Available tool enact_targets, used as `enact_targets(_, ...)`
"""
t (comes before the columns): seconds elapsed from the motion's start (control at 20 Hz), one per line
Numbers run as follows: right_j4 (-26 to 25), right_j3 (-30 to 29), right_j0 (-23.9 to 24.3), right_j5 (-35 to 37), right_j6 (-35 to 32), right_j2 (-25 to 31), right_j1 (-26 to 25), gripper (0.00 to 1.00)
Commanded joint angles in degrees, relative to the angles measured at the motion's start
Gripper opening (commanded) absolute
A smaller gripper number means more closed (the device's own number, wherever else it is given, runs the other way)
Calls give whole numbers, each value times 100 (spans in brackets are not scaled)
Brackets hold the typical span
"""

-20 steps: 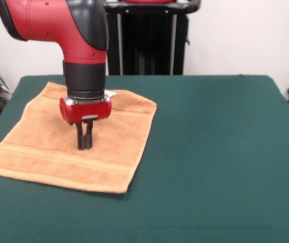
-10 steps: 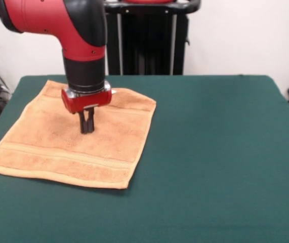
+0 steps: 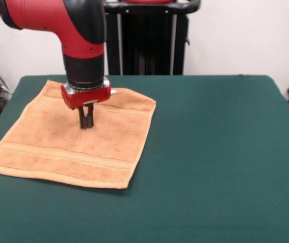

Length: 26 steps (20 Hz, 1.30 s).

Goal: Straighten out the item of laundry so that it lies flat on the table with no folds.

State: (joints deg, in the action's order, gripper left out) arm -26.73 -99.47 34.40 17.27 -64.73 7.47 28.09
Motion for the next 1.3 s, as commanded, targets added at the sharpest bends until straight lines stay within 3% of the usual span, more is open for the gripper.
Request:
enact_targets(0.05,160,-799,-104,632,-602,438,67,0)
enact_targets(0.45,386,-1472,-53,501,-750,800,652,0)
enact_targets(1.3,270,-1300,-567,-605,-1250,445,-142,0)
